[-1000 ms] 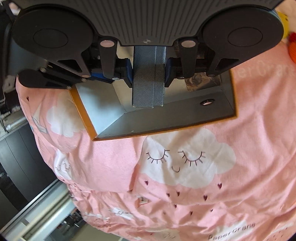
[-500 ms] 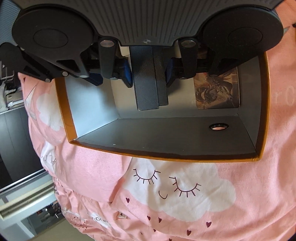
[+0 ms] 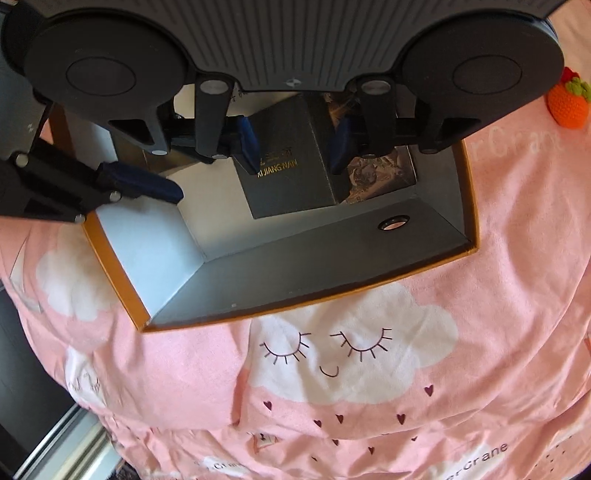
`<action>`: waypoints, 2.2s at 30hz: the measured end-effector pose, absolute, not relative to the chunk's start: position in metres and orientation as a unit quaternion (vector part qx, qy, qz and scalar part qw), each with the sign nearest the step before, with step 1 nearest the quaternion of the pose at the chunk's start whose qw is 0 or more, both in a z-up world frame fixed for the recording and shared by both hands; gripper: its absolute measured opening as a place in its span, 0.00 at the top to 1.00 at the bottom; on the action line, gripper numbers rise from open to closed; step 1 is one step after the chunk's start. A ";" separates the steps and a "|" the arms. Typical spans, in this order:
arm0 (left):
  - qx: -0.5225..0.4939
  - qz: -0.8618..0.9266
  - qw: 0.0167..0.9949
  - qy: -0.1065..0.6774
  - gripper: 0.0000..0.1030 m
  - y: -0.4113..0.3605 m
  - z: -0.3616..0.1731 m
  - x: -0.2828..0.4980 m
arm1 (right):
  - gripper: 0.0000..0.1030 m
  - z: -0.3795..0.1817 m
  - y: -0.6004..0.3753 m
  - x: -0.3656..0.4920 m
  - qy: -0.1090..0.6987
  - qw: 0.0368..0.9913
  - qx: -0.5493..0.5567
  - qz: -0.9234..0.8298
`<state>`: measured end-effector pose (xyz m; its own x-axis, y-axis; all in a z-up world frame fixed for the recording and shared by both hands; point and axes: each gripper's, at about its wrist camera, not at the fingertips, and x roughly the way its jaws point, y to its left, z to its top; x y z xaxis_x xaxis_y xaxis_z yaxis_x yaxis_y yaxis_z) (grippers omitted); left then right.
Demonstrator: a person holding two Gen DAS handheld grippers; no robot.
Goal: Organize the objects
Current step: 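Lower the black box and photo card box into the orange box and release, then withdraw both open tools toward the yellow tape measure and crocheted fruit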
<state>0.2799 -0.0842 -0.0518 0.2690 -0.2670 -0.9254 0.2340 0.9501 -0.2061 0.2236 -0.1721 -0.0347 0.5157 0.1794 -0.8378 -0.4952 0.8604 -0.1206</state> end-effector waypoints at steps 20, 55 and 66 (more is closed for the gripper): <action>-0.046 -0.173 0.845 0.503 0.63 -0.050 -0.007 0.261 | 0.86 -0.047 -0.158 0.238 0.470 0.814 -0.276 0.202; -0.037 -0.001 0.896 0.443 0.63 0.047 0.009 0.146 | 0.80 0.014 -0.095 0.167 0.353 0.890 -0.147 0.247; -0.076 0.033 0.890 0.449 0.55 0.101 -0.002 0.132 | 0.64 0.003 -0.034 0.148 0.357 0.884 -0.104 0.283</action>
